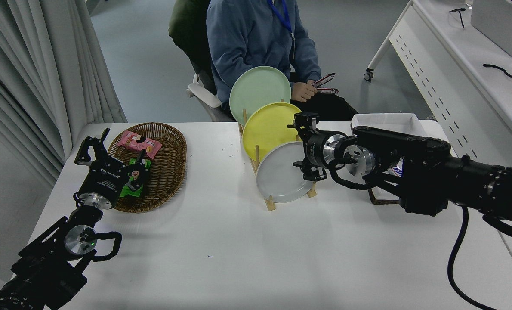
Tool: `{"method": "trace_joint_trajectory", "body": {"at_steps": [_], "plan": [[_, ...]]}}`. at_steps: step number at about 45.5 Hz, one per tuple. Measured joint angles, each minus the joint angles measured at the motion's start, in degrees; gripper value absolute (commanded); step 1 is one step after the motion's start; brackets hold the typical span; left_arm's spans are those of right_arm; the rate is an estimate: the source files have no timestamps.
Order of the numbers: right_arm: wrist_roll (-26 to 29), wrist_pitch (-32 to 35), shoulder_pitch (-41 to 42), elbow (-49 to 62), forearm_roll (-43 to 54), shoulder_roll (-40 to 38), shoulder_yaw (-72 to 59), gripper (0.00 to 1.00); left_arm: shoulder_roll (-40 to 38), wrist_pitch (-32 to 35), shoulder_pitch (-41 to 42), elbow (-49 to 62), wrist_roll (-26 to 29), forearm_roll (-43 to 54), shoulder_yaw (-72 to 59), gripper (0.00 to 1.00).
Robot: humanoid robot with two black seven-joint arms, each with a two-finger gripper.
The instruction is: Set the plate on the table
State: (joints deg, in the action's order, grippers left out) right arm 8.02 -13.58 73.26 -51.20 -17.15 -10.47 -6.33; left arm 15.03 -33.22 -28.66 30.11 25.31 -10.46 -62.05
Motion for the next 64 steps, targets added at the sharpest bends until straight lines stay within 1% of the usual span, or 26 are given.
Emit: {"method": "trace_joint_trajectory", "body": {"at_steps": [13,24,26,34,41,47,52,57,60,64], "plan": [[0.2,0.3,-0.1,1.8,-0.3,1.0,0.3,1.00,0.0,0.0,0.0,0.0,0.0,0.0,0.0,1.00],[2.1,0.3,0.1,4.9,-2.6,2.6,0.1,1.00,0.0,0.0,0.0,0.0,0.0,0.0,0.0,1.00],[2.6,0.3,0.2,5.3,-3.0,2.9,0.2,0.96,0.0,0.0,0.0,0.0,0.0,0.0,0.0,1.00],[3.3,0.3,0.5,5.9,-4.1,3.5,0.4,0.89,0.0,0.0,0.0,0.0,0.0,0.0,0.0,1.00],[4.0,0.3,0.9,6.1,-4.6,3.7,0.5,0.80,0.0,0.0,0.0,0.0,0.0,0.0,0.0,1.00],[4.7,0.3,1.2,6.2,-4.7,3.8,0.5,0.78,0.0,0.0,0.0,0.0,0.0,0.0,0.0,1.00],[5.0,0.3,1.5,6.3,-4.8,3.8,0.5,0.73,0.0,0.0,0.0,0.0,0.0,0.0,0.0,1.00],[5.1,0.3,1.7,6.4,-4.8,3.9,0.5,0.64,0.0,0.0,0.0,0.0,0.0,0.0,0.0,1.00],[5.3,0.3,1.8,6.4,-4.8,3.9,0.5,0.63,0.0,0.0,0.0,0.0,0.0,0.0,0.0,1.00],[5.3,0.3,1.8,6.4,-4.7,3.9,0.5,0.60,0.0,0.0,0.0,0.0,0.0,0.0,0.0,1.00]]}}
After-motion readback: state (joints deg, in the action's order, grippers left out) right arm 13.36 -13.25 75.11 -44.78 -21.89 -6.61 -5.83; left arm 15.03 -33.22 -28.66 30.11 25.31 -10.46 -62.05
